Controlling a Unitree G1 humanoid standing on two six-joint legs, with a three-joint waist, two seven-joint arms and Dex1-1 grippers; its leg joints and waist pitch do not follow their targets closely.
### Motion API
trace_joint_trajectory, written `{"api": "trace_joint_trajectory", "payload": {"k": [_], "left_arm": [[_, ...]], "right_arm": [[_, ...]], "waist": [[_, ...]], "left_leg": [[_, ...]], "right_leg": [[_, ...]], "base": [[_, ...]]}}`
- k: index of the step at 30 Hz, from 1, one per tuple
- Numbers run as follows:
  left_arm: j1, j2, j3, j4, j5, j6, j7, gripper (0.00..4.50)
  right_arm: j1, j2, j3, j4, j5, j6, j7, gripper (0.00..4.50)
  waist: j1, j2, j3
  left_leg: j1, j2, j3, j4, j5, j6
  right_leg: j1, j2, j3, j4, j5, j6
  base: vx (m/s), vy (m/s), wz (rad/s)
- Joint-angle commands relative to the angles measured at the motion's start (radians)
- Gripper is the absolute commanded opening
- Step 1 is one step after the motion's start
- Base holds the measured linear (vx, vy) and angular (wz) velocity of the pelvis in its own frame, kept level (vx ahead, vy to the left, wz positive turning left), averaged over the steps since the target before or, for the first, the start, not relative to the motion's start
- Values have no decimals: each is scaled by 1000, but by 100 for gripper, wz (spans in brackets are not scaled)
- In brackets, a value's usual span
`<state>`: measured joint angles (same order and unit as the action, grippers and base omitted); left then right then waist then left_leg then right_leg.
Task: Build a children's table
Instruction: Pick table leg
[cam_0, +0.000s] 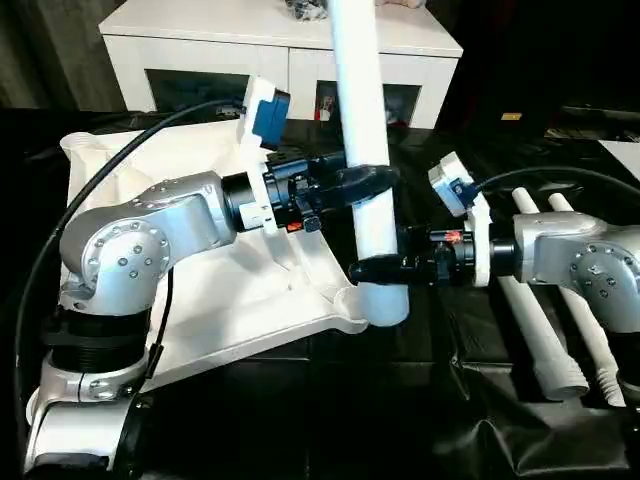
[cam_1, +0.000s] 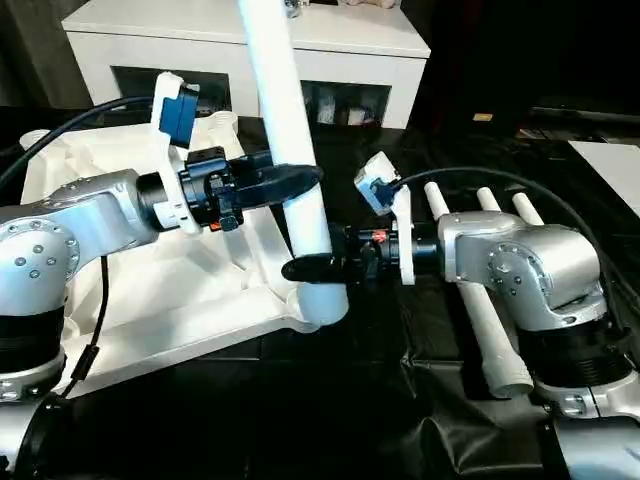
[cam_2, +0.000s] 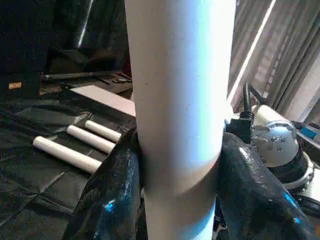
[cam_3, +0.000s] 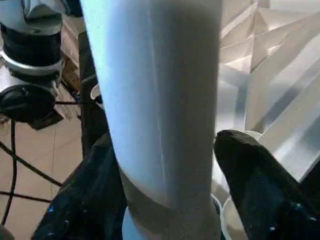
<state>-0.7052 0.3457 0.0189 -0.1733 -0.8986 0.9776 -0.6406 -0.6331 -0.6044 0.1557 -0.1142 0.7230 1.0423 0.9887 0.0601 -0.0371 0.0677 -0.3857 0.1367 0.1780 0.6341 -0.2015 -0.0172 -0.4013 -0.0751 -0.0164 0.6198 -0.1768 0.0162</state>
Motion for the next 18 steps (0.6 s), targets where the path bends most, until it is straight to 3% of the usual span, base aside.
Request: {"api": "trace_joint_trajectory", "payload": {"k": [1, 8, 15, 16, 18], "left_arm": [[-3, 5, -18, -23, 5, -11, -18, 186], [0, 8, -35, -31, 19, -16, -32, 186], [3, 18, -48, -28, 46, -19, -27, 186], [0, 10, -41, -19, 33, -7, -19, 242], [-3, 0, -17, -1, 6, 15, -5, 256]], "right_arm": [[-1, -15, 6, -8, -18, -10, -2, 263], [-3, -7, 8, -6, -24, -19, 3, 204], [8, 5, 5, -13, -31, -31, -7, 193], [8, 7, 4, -13, -32, -33, -9, 191], [14, 25, -20, -8, -30, -34, -35, 191]], "waist": [[2, -8, -72], [2, -9, -72], [2, -7, -71], [2, -7, -71], [1, -8, -72]], "left_leg": [[24, 76, -25, -82, -132, -35], [24, 76, -25, -82, -129, -31], [24, 76, -26, -82, -138, -35], [24, 76, -26, -82, -138, -35], [23, 75, -26, -82, -136, -38]], "right_leg": [[41, -65, 33, -61, -214, -234], [42, -65, 33, -60, -212, -239], [41, -65, 33, -61, -224, -235], [41, -65, 33, -61, -224, -235], [41, -64, 32, -60, -213, -239]], "base": [[0, 0, 0], [0, 0, 0], [0, 0, 0], [0, 0, 0], [0, 0, 0]]}}
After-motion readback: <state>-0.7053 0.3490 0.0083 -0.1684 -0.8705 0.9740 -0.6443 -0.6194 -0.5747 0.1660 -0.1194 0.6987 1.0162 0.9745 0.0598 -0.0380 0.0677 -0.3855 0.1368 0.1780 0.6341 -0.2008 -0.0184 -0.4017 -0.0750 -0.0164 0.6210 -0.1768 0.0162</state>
